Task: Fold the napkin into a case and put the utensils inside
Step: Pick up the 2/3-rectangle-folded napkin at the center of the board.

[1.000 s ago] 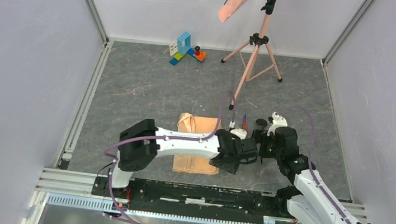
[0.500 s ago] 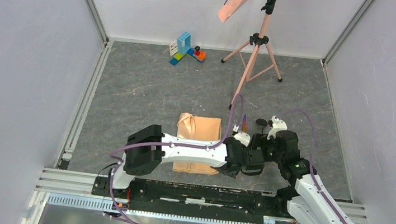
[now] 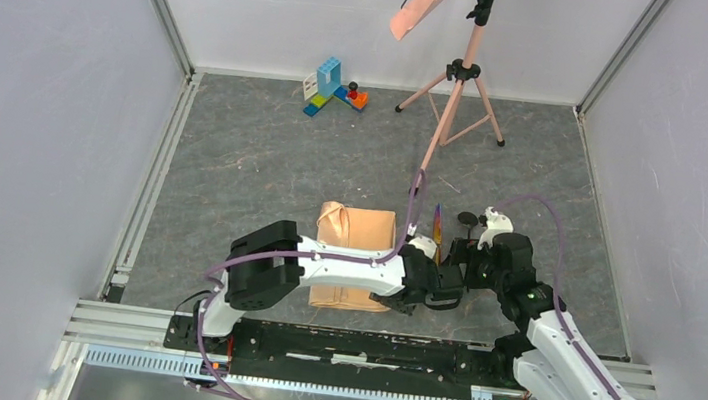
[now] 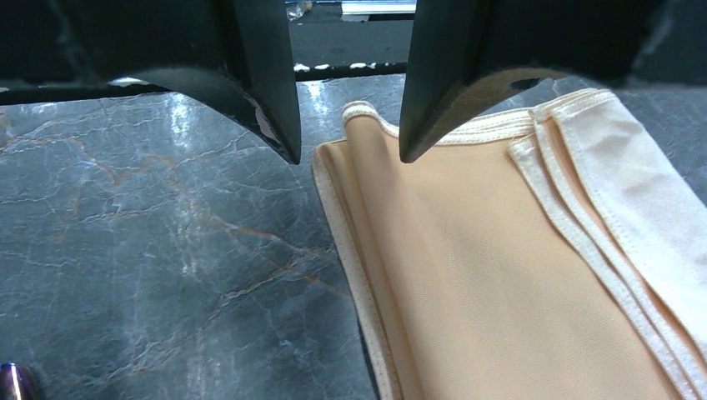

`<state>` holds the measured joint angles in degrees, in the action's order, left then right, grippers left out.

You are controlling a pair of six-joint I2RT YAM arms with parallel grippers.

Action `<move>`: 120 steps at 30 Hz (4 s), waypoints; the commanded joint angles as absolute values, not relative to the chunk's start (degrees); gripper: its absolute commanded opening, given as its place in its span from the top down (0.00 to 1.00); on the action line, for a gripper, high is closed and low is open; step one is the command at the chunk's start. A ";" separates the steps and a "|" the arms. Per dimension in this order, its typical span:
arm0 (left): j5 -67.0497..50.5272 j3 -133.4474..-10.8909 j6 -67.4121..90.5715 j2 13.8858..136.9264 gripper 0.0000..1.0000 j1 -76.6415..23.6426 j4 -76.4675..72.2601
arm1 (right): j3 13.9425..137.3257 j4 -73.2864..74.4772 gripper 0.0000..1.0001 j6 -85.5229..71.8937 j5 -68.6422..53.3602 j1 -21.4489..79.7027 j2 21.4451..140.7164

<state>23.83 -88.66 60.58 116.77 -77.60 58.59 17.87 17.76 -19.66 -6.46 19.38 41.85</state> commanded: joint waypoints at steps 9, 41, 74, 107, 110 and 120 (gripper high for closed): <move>22.57 -87.41 60.67 119.83 0.52 -77.06 53.97 | 17.53 15.80 0.10 -19.42 -6.71 19.18 43.17; 24.69 -77.00 54.98 102.33 0.98 -76.20 50.22 | 21.80 -22.93 0.10 -45.60 -29.75 24.50 74.90; 25.40 -75.67 53.20 97.99 0.98 -75.85 49.81 | 21.63 -35.68 0.12 -57.68 -28.42 29.76 84.88; 17.82 -67.55 52.85 93.07 0.58 -75.09 36.67 | 22.58 -47.85 1.00 -52.67 -24.43 29.68 94.39; 13.16 -58.78 54.42 85.13 0.46 -70.93 28.41 | 23.93 -45.36 1.00 -49.39 -24.71 29.69 94.71; -4.08 -39.24 56.35 70.57 0.66 -42.51 10.20 | 28.23 -37.26 1.00 -42.74 -23.40 30.00 93.78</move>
<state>2.42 -41.98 55.35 70.65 -49.01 19.38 25.30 -40.23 -47.11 -24.69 29.63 94.50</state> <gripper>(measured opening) 0.414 0.012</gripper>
